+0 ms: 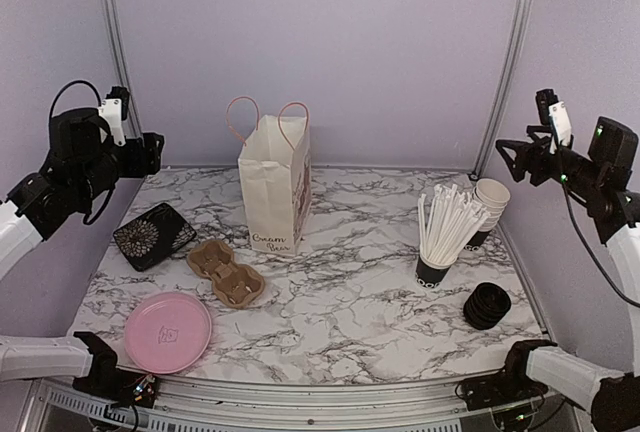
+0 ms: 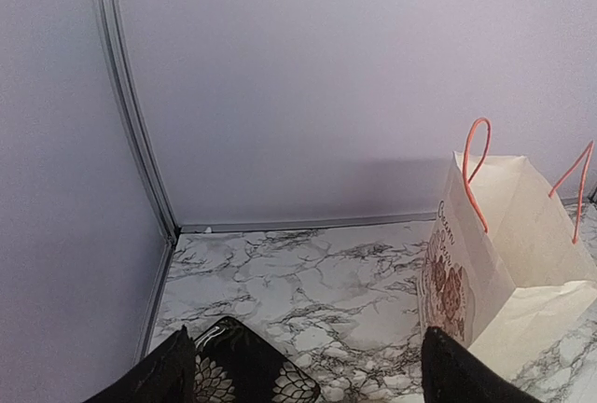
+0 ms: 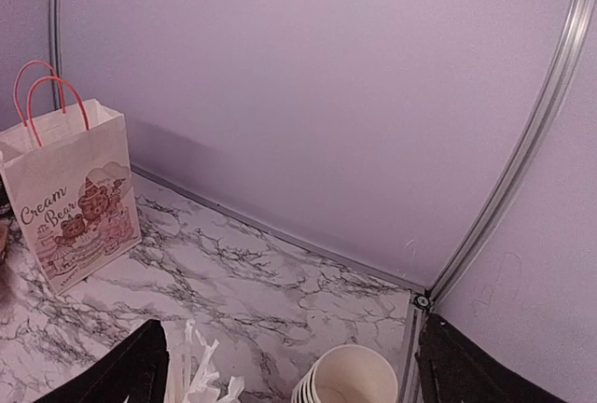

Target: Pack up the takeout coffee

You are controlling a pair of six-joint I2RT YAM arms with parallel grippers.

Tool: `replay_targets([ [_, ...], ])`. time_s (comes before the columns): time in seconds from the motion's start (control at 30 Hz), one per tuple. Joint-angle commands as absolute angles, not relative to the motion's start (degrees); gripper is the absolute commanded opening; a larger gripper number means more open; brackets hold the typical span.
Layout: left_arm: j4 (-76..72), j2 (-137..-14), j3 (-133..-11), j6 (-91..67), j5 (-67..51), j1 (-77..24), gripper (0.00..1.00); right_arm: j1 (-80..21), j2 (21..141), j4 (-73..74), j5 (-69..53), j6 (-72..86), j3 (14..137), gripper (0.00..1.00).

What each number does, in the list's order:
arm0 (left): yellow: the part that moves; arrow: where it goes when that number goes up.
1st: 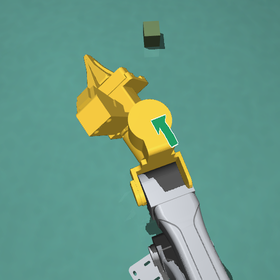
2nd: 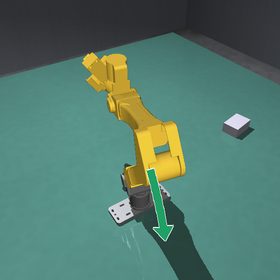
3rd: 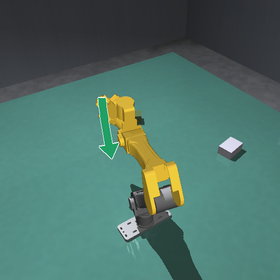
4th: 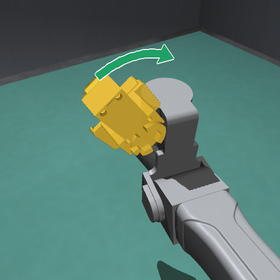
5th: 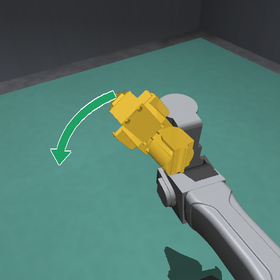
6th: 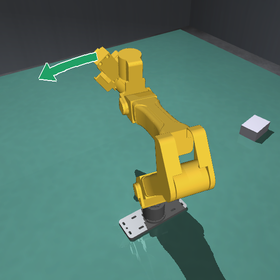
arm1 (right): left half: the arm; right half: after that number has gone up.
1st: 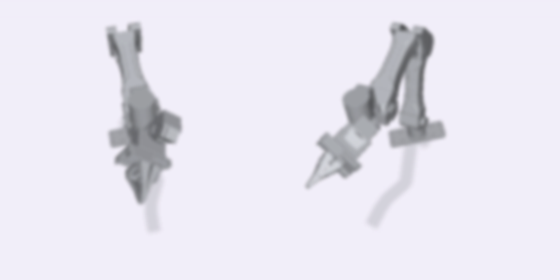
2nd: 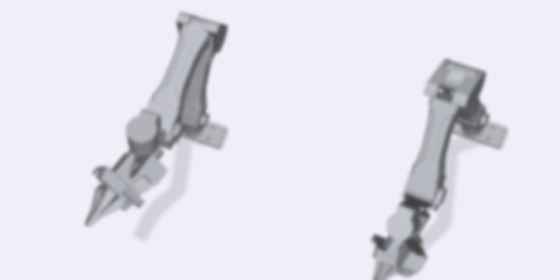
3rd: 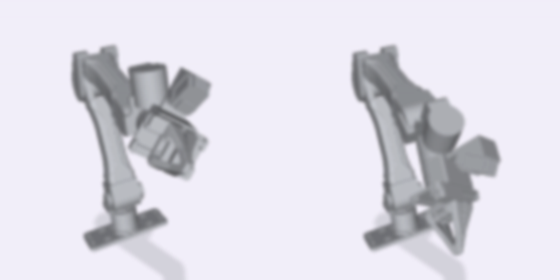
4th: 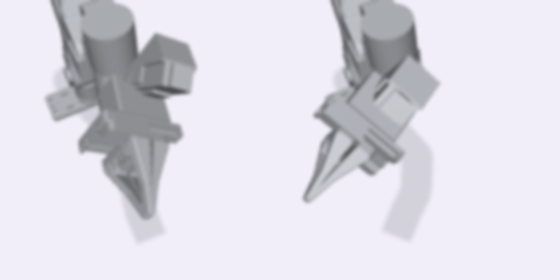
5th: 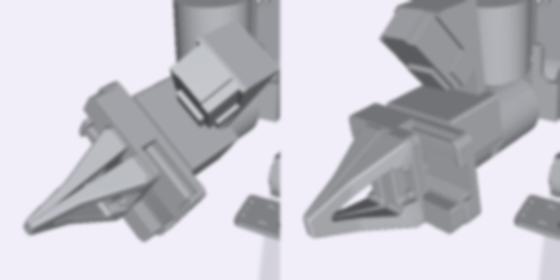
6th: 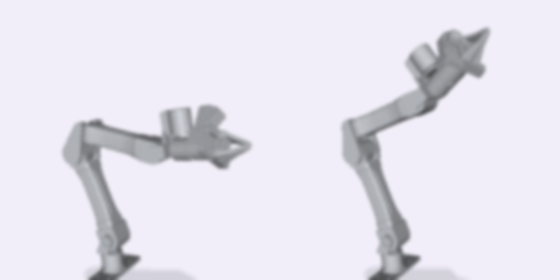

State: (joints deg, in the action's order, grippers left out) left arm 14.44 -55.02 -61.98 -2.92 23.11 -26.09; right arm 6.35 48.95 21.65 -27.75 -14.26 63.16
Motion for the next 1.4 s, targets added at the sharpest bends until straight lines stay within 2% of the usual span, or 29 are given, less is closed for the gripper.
replay_targets([
  [0.0, 12.66, -54.04, -59.07, -4.46, 19.44, -24.91, 0.90, 4.79, 46.64, 26.36, -30.00, -17.60, 62.78, 0.94],
  [0.13, 9.74, -54.17, -55.24, -4.47, 15.47, -24.31, 0.92, 3.71, 46.19, 33.76, -40.76, -27.41, 63.06, 0.97],
  [0.27, 7.69, -56.58, -53.28, -4.64, 5.54, -23.94, 0.80, -1.58, 48.49, 39.84, -44.03, -34.48, 63.83, 0.90],
  [0.43, 5.03, -58.63, -51.86, -4.89, -2.80, -23.77, 0.64, -13.40, 52.15, 46.22, -38.04, -42.75, 63.88, 0.75],
  [0.53, 3.25, -57.47, -49.63, -5.02, -3.36, -23.72, 0.62, -20.00, 54.14, 49.02, -32.64, -47.27, 61.93, 0.66],
  [0.63, 2.34, -56.81, -47.53, -4.85, -2.54, -23.67, 0.64, -26.68, 56.88, 50.42, -21.17, -49.80, 57.56, 0.51],
  [0.7, 1.93, -57.11, -46.84, -4.45, -1.52, -23.68, 0.66, -29.40, 58.58, 51.16, -16.32, -50.21, 55.49, 0.45],
  [0.97, 1.39, -58.13, -46.47, -3.55, -4.22, -23.63, 0.68, -31.22, 61.41, 48.38, -4.69, -48.68, 53.44, 0.49],
  [1.37, 1.18, -56.36, -45.82, -3.66, -6.41, -23.56, 0.68, -31.29, 67.61, 46.49, 3.84, -45.32, 54.65, 0.44],
])
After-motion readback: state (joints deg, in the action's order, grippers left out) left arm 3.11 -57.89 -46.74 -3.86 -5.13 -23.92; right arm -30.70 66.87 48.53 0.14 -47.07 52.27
